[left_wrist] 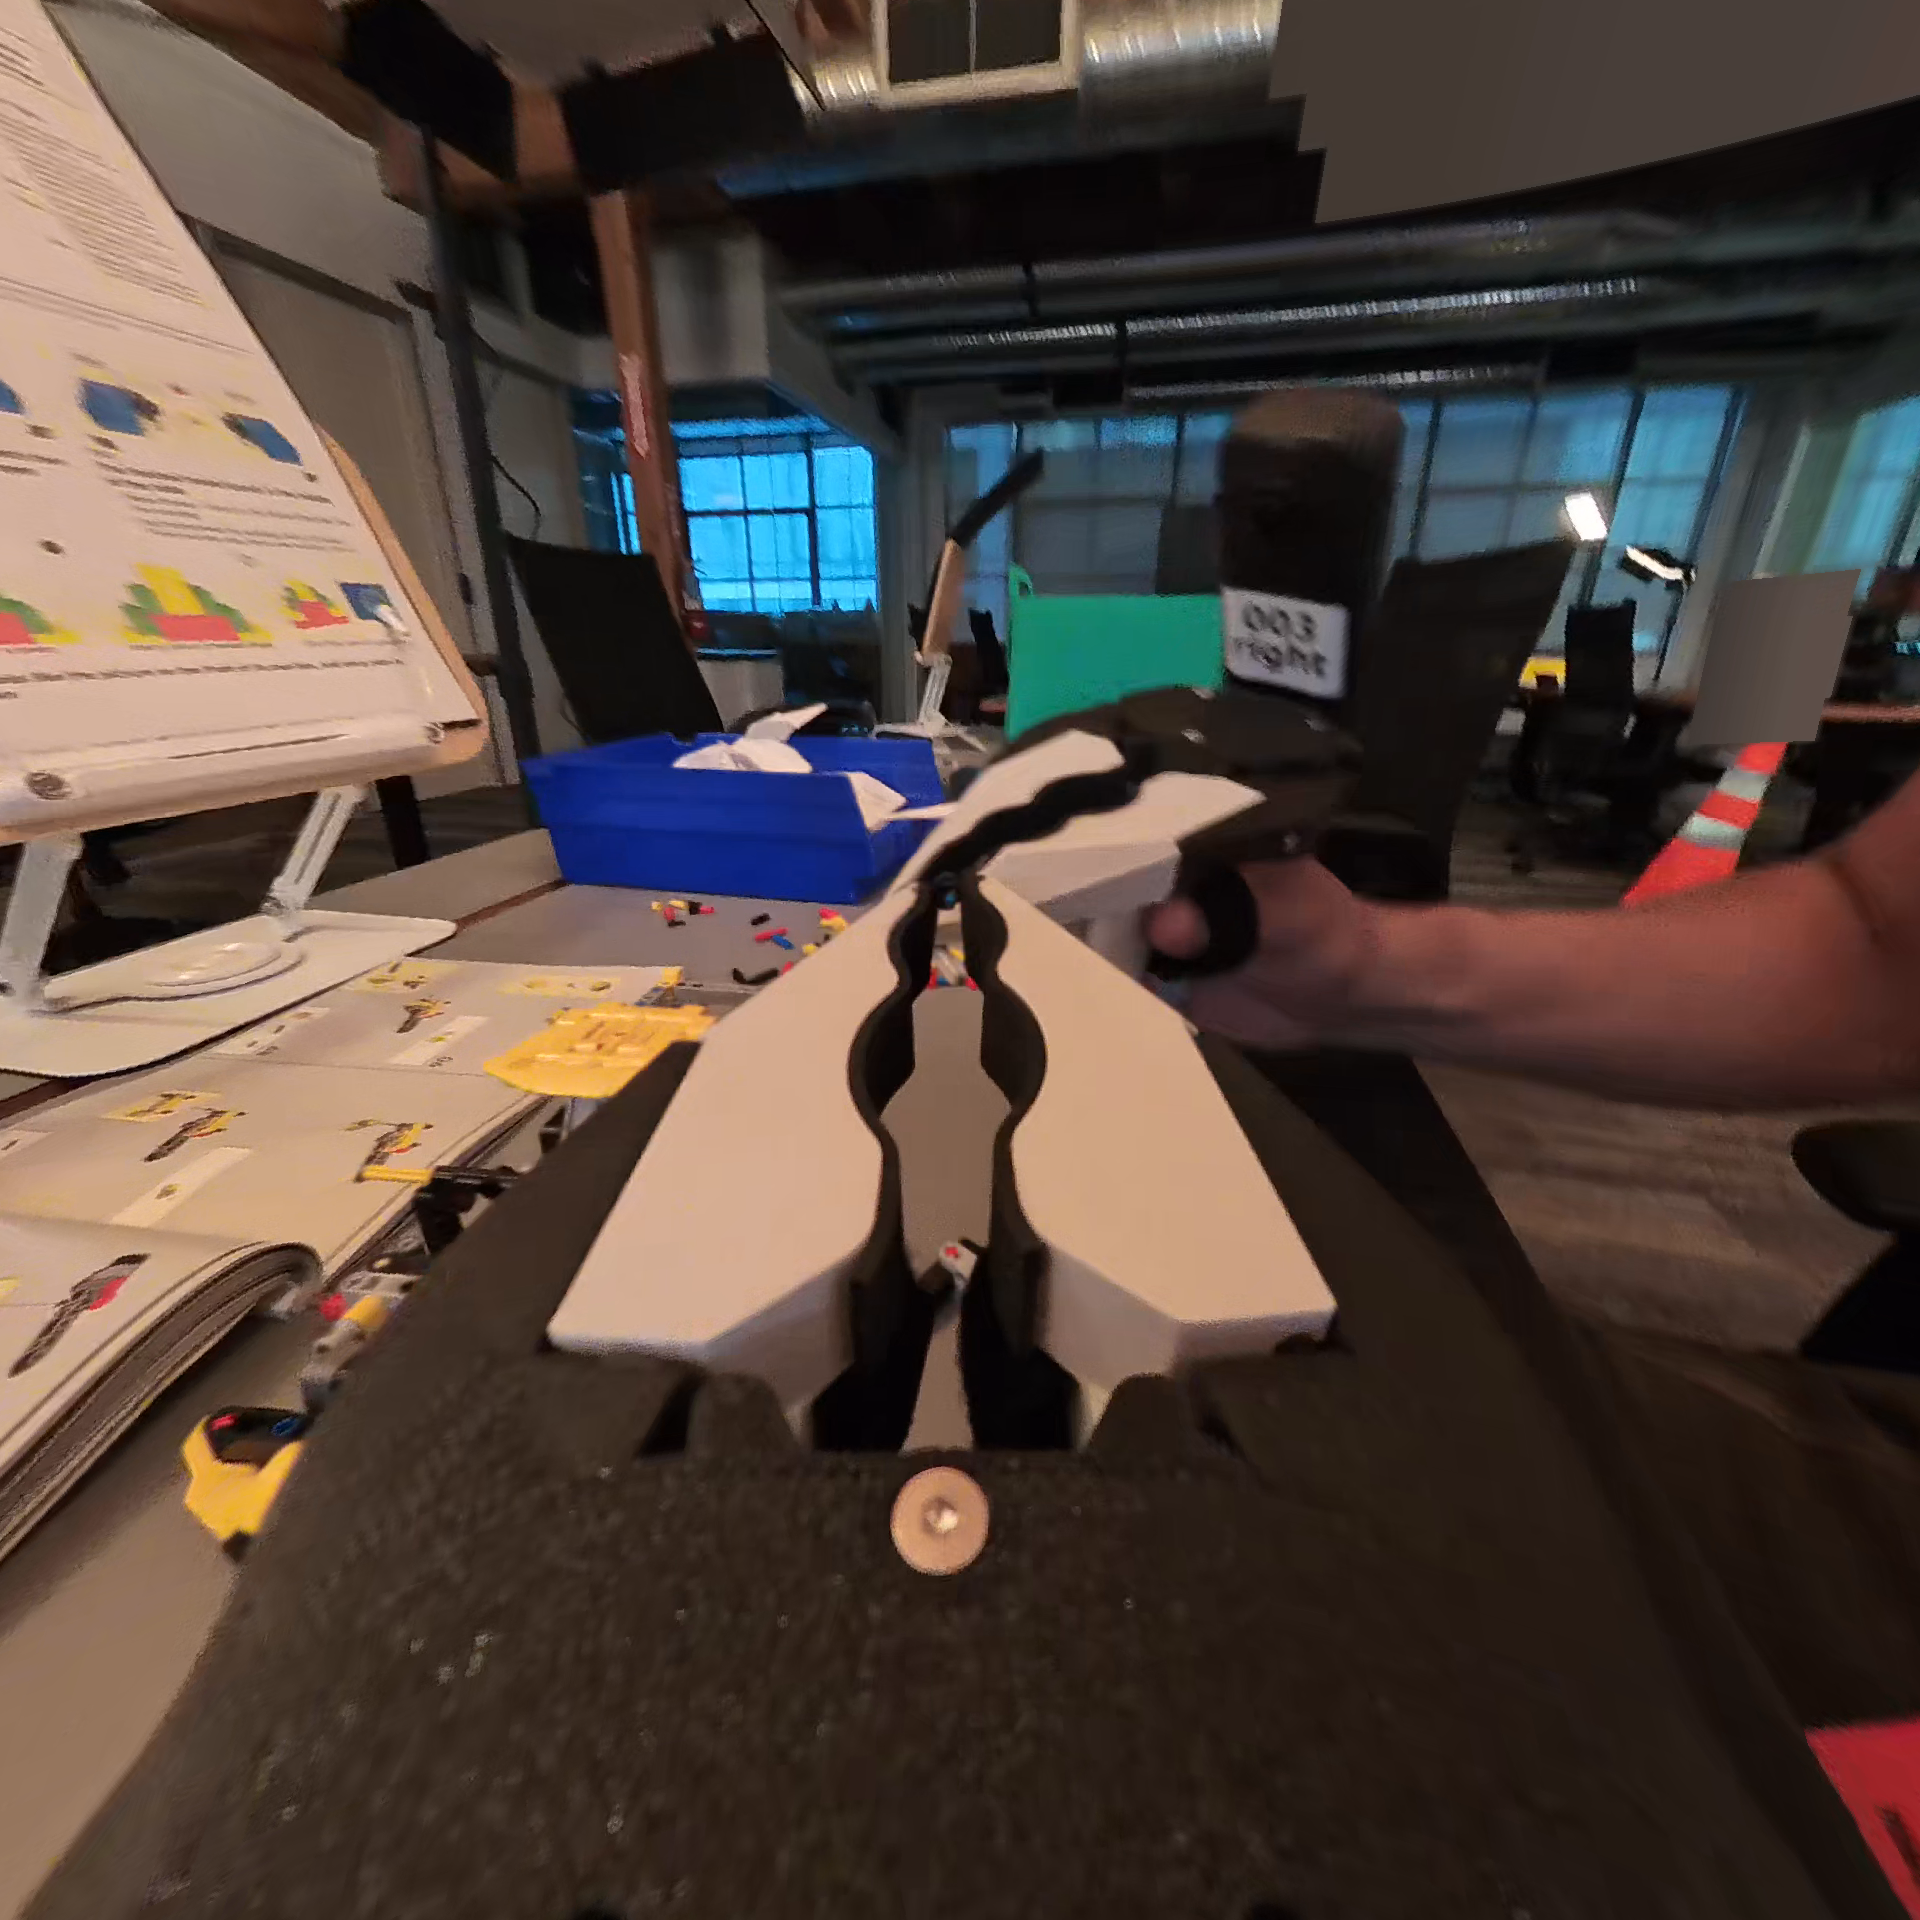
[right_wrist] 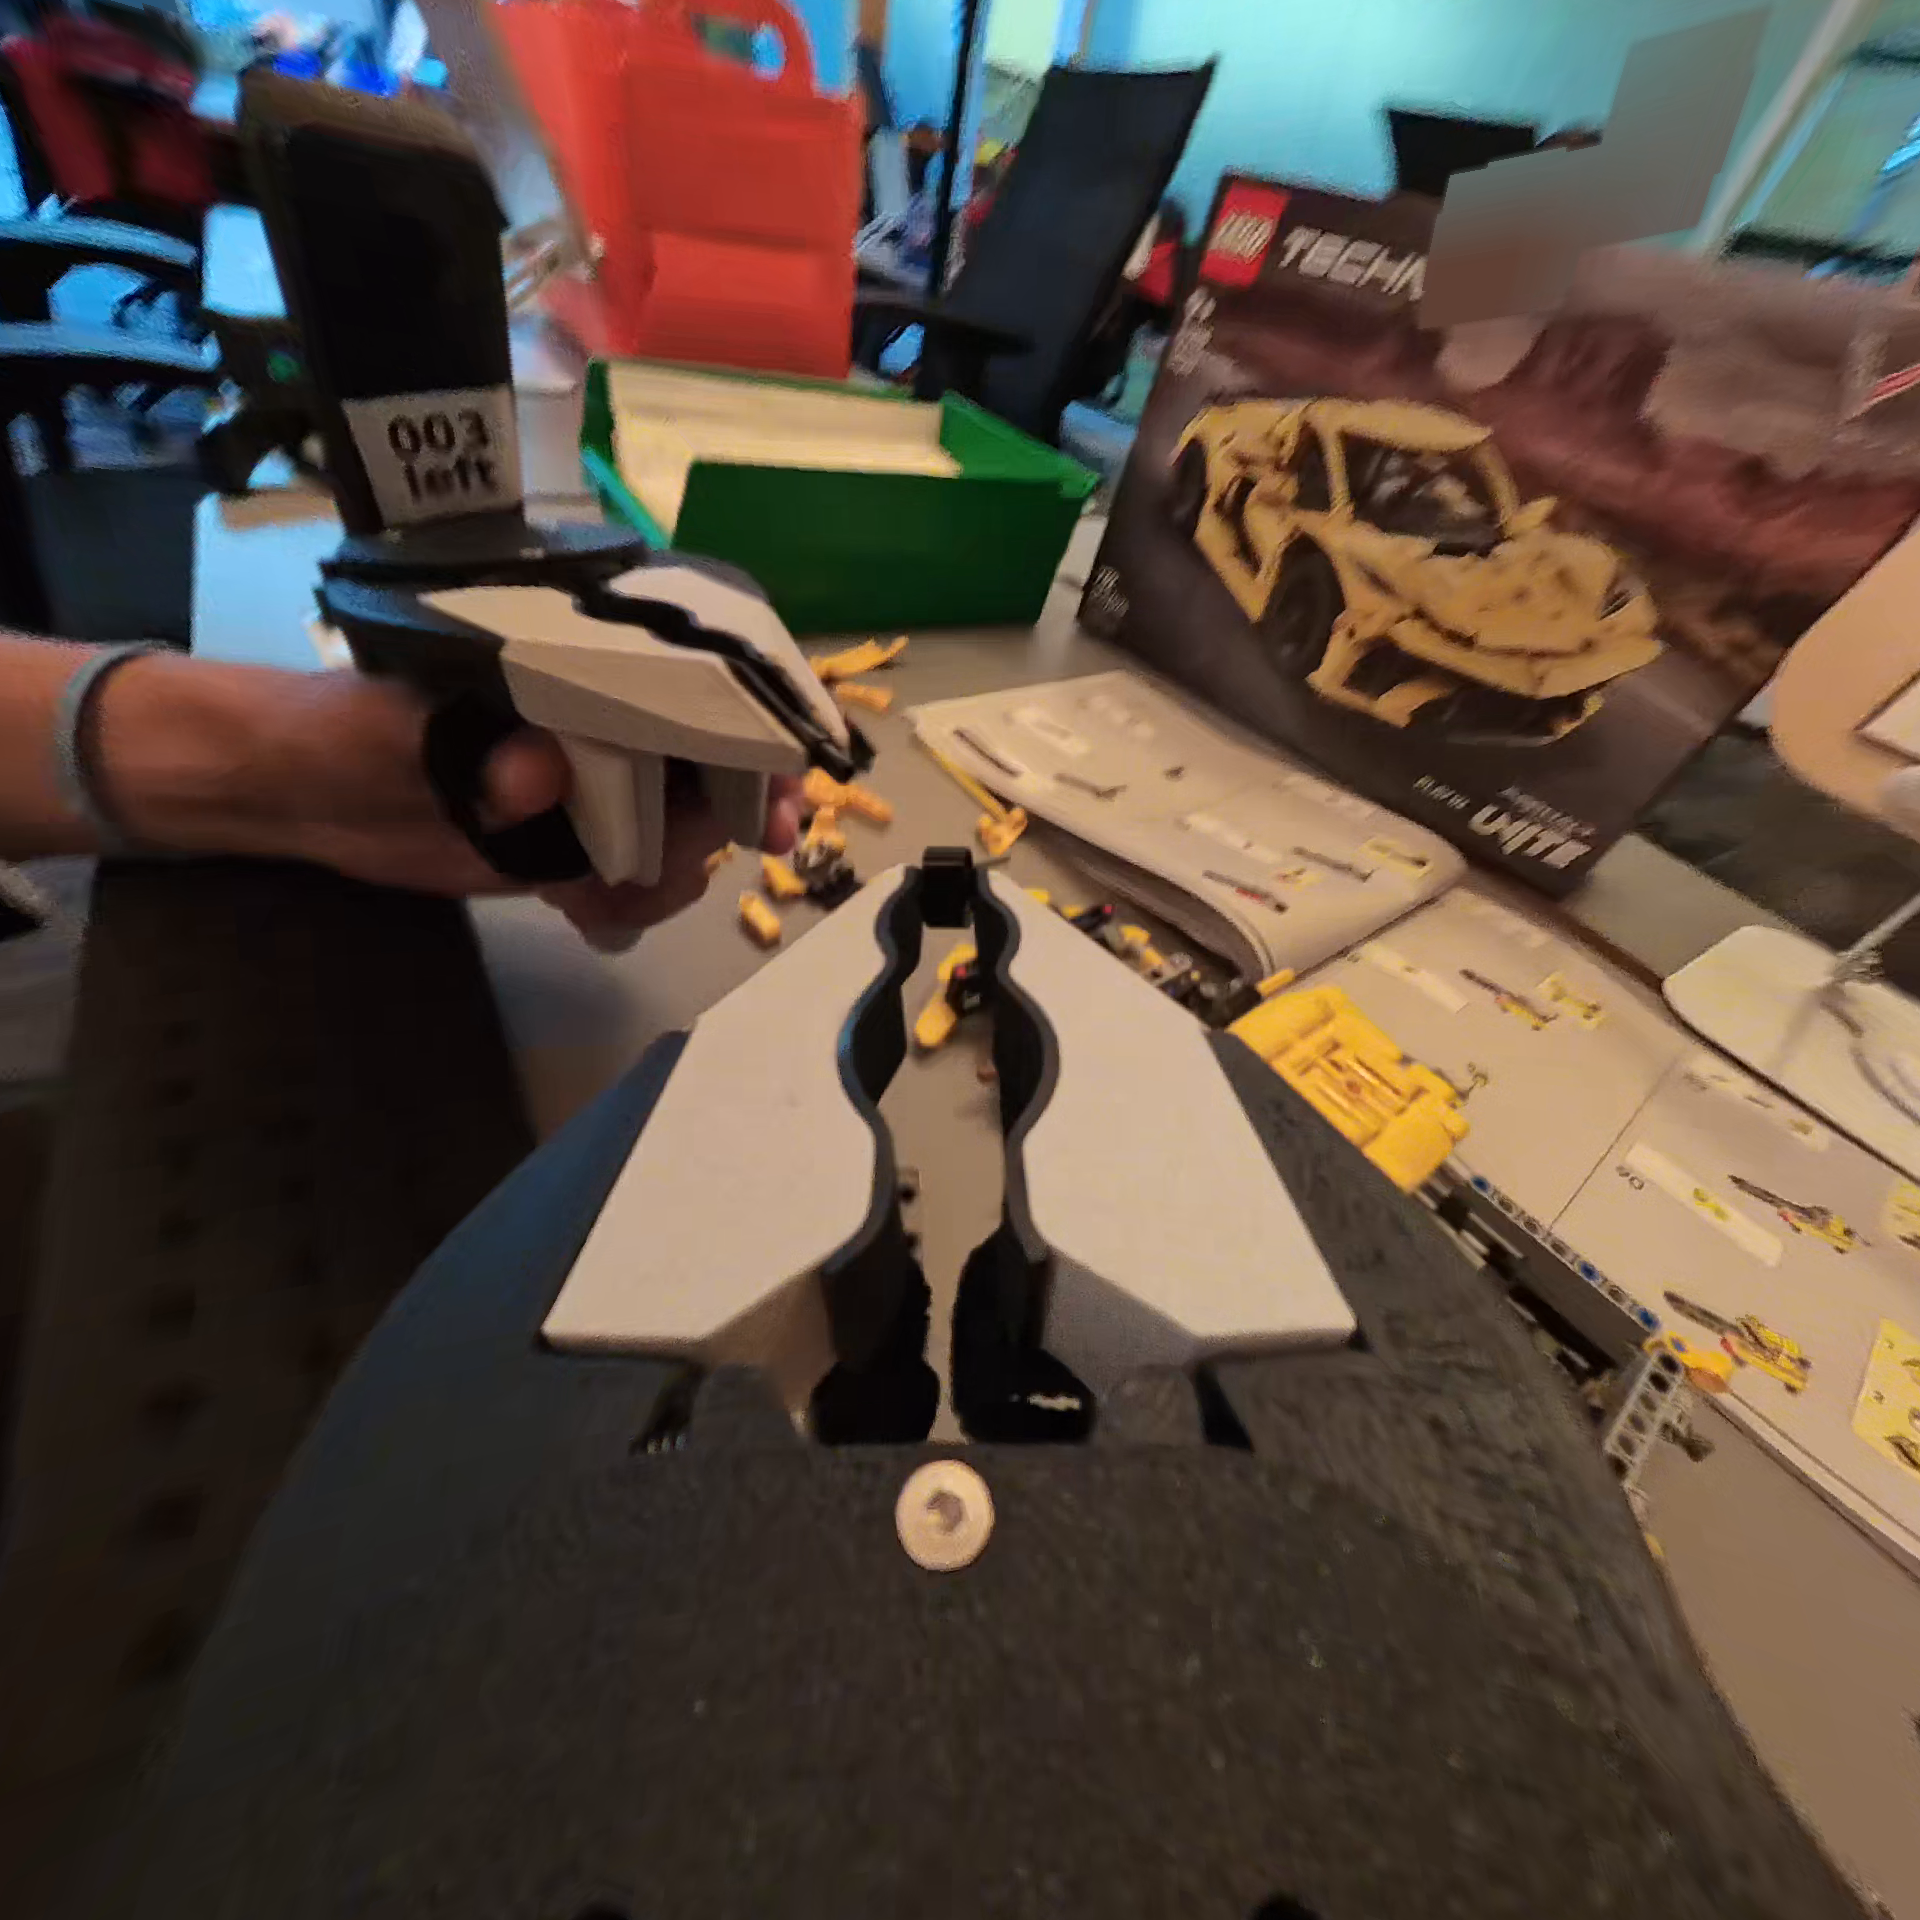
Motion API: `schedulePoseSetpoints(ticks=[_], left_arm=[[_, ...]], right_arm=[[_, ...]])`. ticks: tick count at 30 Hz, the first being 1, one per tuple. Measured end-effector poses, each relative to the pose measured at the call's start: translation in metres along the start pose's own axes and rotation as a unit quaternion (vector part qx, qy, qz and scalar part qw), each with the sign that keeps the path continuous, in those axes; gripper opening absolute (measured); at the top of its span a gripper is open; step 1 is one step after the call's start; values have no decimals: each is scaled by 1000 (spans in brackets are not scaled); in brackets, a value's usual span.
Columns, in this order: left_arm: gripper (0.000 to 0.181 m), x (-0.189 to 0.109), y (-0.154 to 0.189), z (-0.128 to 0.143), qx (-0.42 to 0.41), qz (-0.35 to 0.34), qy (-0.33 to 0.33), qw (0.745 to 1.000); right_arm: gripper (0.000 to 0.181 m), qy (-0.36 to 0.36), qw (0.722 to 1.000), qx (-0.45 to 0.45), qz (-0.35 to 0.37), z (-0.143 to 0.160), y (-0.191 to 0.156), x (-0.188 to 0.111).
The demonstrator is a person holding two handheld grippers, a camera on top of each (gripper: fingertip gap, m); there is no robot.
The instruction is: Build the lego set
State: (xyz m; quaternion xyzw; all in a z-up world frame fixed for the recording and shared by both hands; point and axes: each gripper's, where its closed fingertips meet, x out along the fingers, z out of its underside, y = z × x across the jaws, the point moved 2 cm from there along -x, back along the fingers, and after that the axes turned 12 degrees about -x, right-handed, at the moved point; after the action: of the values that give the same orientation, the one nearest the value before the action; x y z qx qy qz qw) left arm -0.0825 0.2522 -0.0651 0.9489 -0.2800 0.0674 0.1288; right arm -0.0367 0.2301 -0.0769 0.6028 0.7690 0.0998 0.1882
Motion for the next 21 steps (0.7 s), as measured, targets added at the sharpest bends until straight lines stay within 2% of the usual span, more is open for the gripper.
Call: schedulePoseSetpoints(ticks=[3,5,7,9,14,21], left_arm=[[4,-4,-6,-7,-22,-5,20,1000],[4,-4,-7,-7,-35,0,19,999],[4,-2,-7,-4,-33,-1,12,999],[4,-2,-7,-5,-29,-1,15,999],[4,-2,-9,-4,-35,-2,10,999],[5,-2,-10,0,-28,-7,-1,1000]], right_arm=[[8,40,996,1,81,-11,-3,5],[8,49,994,1,98,-12,-6,10],[8,48,996,-1,68,-14,-16,17],[8,54,995,-15,78,-16,-15,16],[8,72,994,23,78,-15,-5,11],[8,63,995,15,81,-11,-6,12]])
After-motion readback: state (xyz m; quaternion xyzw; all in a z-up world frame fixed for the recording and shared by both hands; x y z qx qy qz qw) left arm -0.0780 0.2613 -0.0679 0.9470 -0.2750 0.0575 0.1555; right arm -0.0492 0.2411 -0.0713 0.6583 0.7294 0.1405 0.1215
